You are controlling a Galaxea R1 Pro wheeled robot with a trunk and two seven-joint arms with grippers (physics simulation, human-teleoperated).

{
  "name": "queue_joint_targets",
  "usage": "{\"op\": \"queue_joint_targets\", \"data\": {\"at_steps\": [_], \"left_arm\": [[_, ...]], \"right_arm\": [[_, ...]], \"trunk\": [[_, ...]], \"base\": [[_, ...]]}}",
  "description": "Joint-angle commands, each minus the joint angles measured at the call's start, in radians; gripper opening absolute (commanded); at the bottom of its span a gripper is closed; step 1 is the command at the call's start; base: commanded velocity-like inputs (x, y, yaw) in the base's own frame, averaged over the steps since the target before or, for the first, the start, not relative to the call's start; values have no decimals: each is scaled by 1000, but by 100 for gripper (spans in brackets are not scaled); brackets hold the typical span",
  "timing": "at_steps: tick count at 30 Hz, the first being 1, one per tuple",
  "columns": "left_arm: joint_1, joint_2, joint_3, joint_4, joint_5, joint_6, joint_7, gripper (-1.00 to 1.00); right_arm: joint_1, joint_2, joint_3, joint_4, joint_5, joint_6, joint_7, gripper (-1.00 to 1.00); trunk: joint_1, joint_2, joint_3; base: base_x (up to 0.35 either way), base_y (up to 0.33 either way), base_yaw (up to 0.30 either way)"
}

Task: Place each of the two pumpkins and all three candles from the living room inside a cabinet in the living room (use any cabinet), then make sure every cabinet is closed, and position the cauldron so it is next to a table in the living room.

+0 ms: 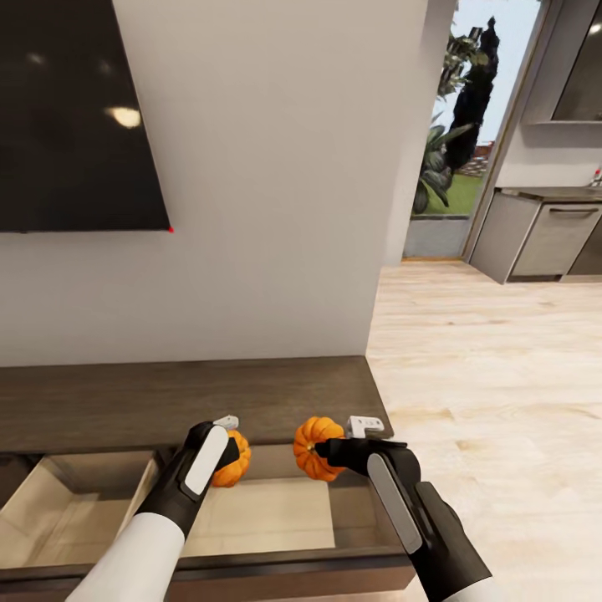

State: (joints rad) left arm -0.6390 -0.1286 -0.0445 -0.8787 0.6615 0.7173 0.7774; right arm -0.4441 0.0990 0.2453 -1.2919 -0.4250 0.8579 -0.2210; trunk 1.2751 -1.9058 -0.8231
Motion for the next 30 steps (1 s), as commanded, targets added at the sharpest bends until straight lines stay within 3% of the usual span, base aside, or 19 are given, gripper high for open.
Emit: {"op": "queue_joint_targets", "data": {"at_steps": [1,5,12,16,22,25,30], "left_arm": [[-1,0,-2,1,9,-1,11,-100],[-1,0,-2,25,9,-8,10,-100],[-1,-2,-3,31,8,-17,4,-100],[-1,15,-2,33,6,-18,2,-100],[-1,33,-1,68,6,-44,1,-100],[-1,34,-2,77,3,-73,1,-100],[-2,25,-5,104,-5,-108,1,-100]], "right_arm": [[-1,0,1,-1,-11,2,-11,-100],[-9,3,0,5,-15,3,-47,-100],[-24,46,2,48,-16,-3,-85,-100],[-84,76,4,172,-13,-2,-87,-100],[-192,76,3,315,-18,-1,-85,-100],[-210,76,3,394,-13,-11,-85,-100],[-218,76,2,429,-13,-15,-85,-100]], "trunk": [[4,-8,-4],[19,-36,-17],[46,-85,-39],[61,-113,-51],[84,-155,-70],[96,-176,-79],[115,-211,-95]], "base": [[0,0,0],[0,0,0],[0,0,0],[0,0,0],[0,0,0],[0,0,0],[0,0,0]]}}
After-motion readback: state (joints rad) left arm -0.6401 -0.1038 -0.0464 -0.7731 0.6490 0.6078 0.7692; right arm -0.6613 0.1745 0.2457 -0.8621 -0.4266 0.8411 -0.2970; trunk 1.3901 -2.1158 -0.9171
